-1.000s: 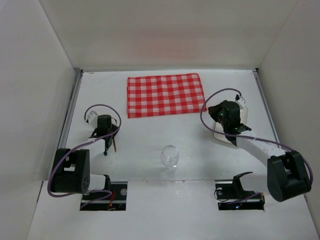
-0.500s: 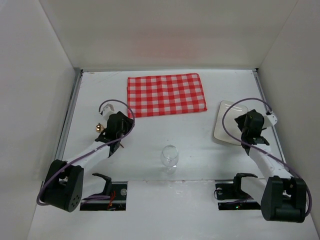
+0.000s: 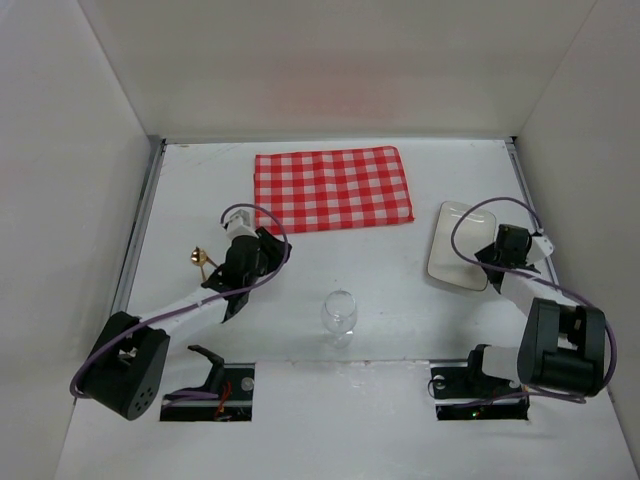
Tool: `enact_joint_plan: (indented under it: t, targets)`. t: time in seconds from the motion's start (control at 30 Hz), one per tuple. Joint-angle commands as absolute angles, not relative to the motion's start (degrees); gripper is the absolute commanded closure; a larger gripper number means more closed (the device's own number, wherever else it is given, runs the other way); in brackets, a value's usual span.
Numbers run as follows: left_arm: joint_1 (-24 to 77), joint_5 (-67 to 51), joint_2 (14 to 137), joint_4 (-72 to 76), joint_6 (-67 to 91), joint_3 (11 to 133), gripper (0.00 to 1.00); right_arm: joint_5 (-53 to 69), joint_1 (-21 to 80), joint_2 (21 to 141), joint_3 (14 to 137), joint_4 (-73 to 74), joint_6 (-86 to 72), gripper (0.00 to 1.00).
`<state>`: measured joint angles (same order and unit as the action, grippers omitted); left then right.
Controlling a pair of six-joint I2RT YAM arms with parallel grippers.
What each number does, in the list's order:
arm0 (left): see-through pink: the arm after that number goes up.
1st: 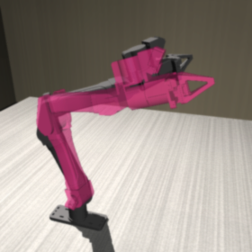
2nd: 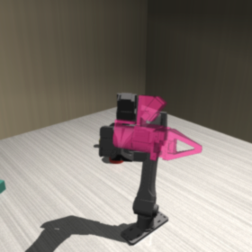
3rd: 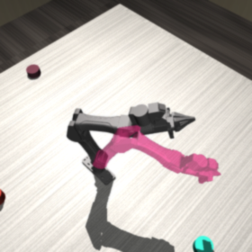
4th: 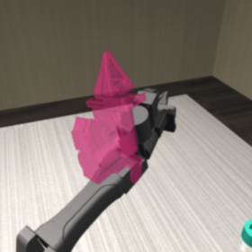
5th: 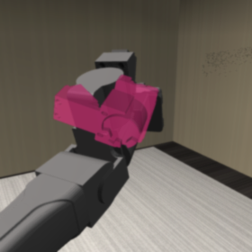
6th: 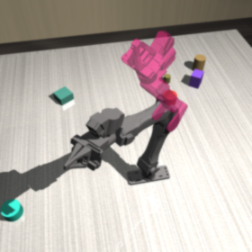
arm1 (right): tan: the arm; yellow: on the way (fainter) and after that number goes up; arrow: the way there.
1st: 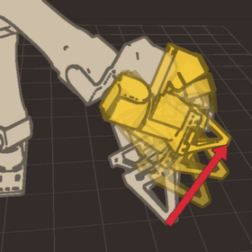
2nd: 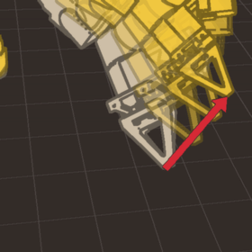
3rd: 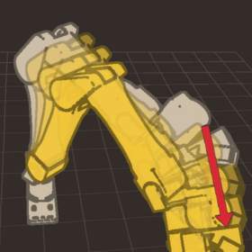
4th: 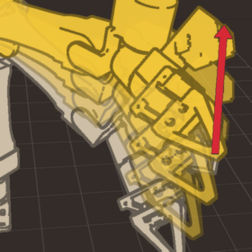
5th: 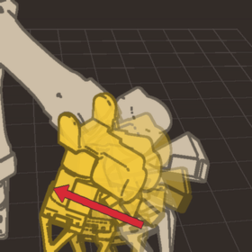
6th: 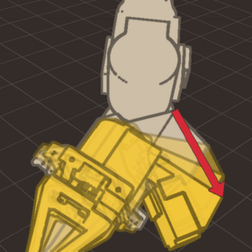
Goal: Set the dinner table for one person
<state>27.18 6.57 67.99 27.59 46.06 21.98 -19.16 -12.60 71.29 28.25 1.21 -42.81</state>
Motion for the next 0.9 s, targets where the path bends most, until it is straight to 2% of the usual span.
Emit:
enact_joint_plan:
  t: [0.0,0.23,0.43,0.5,0.6,0.63,0.87]
  targets:
    - [27.8,5.4,67.9,32.4,45.1,21.6,0.65,-15.7,-13.5,73.7,31.0,-1.4,-41.2,0.43]
    - [27.9,4.7,67.9,32.2,45.3,21.9,0.65,-13.2,-12.8,72.5,30.1,-1.1,-42.3,0.69]
    - [27.0,4.7,68.0,31.9,45.5,21.7,0.65,-8.8,-9.2,68.4,28.7,1.6,-44.0,0.69]
    - [26.9,4.7,67.9,31.9,45.5,21.6,0.65,-7.7,-8.3,66.7,28.2,1.7,-44.1,0.63]
    - [26.8,4.7,68.0,31.9,45.6,21.6,0.65,-8.5,-7.6,65.8,28.2,1.1,-43.6,0.5]
    - [26.8,4.7,68.0,31.9,45.7,21.6,0.65,-9.1,-7.8,66.4,28.5,1.0,-43.9,0.5]
    - [27.0,4.7,69.1,32.3,45.7,21.7,0.65,-8.7,-10.4,73.3,29.2,-3.3,-45.2,0.68]
